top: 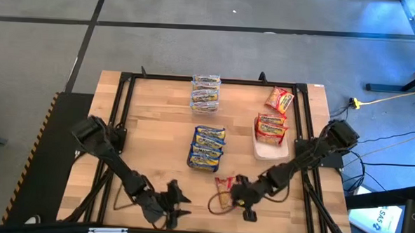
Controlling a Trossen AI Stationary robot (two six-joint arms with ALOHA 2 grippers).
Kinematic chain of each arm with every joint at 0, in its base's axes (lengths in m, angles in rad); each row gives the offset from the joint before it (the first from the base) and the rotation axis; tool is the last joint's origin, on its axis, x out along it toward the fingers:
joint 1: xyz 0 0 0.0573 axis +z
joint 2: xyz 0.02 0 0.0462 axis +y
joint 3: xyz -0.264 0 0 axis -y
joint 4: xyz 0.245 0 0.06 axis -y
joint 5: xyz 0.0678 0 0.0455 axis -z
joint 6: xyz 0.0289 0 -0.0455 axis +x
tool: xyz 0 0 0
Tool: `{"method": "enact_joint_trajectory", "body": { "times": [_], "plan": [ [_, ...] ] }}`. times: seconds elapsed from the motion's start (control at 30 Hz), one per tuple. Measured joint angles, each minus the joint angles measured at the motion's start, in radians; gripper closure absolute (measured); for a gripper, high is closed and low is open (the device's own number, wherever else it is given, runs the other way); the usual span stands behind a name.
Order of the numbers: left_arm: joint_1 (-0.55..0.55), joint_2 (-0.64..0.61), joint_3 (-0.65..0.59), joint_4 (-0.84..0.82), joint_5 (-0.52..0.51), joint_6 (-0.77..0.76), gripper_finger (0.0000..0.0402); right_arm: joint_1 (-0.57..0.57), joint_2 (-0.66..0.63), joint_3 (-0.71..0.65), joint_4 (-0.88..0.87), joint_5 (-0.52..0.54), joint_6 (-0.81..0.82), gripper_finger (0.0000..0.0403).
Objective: Sort Maruchan noodles
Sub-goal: Put the left red noodle pack into the white bin
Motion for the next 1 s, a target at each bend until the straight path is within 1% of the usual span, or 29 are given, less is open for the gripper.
{"method": "enact_joint_trajectory", "body": {
  "times": [0.07, 0.13, 0.23, 0.33, 0.4, 0.47, 0.53, 0.6, 0.63, 0.73, 0.87, 0.93, 1.0],
  "plan": [
    [0.003, 0.064, 0.073, -0.003, 0.004, 0.037, 0.0207, 0.035, 0.003, 0.001, 0.031, 0.014, 0.007, 0.0395],
    [0.010, 0.125, 0.150, -0.001, 0.012, 0.062, 0.0207, 0.062, -0.004, 0.019, 0.014, 0.024, 0.032, 0.0395],
    [0.021, 0.192, 0.246, -0.002, 0.023, 0.097, 0.0207, 0.103, -0.053, 0.046, -0.015, 0.021, 0.065, 0.0395],
    [0.032, 0.231, 0.315, -0.017, 0.033, 0.110, 0.0207, 0.149, -0.104, 0.046, -0.041, 0.031, 0.084, 0.0395],
    [0.040, 0.243, 0.350, -0.066, 0.038, 0.113, 0.0207, 0.187, -0.142, 0.033, -0.061, 0.103, 0.120, 0.0395],
    [0.051, 0.255, 0.388, -0.117, 0.046, 0.113, 0.0207, 0.221, -0.178, 0.015, -0.088, 0.197, 0.198, 0.0392],
    [0.074, 0.256, 0.418, -0.211, 0.074, 0.134, 0.0207, 0.243, -0.208, -0.015, -0.147, 0.262, 0.274, 0.0381],
    [0.105, 0.256, 0.451, -0.294, 0.144, 0.143, 0.0207, 0.261, -0.234, -0.050, -0.185, 0.327, 0.356, 0.0364],
    [0.118, 0.256, 0.468, -0.333, 0.162, 0.142, 0.0207, 0.273, -0.249, -0.069, -0.190, 0.356, 0.399, 0.0352],
    [0.146, 0.255, 0.498, -0.383, 0.174, 0.151, 0.0207, 0.333, -0.282, -0.142, -0.214, 0.462, 0.518, 0.0309],
    [0.164, 0.255, 0.496, -0.394, 0.170, 0.195, 0.0207, 0.375, -0.290, -0.251, -0.199, 0.505, 0.698, 0.0244],
    [0.167, 0.255, 0.497, -0.397, 0.157, 0.218, 0.0207, 0.377, -0.290, -0.301, -0.149, 0.519, 0.762, 0.0213],
    [0.174, 0.255, 0.491, -0.407, 0.155, 0.232, 0.0207, 0.377, -0.290, -0.350, -0.059, 0.538, 0.789, 0.0185]
  ]
}}
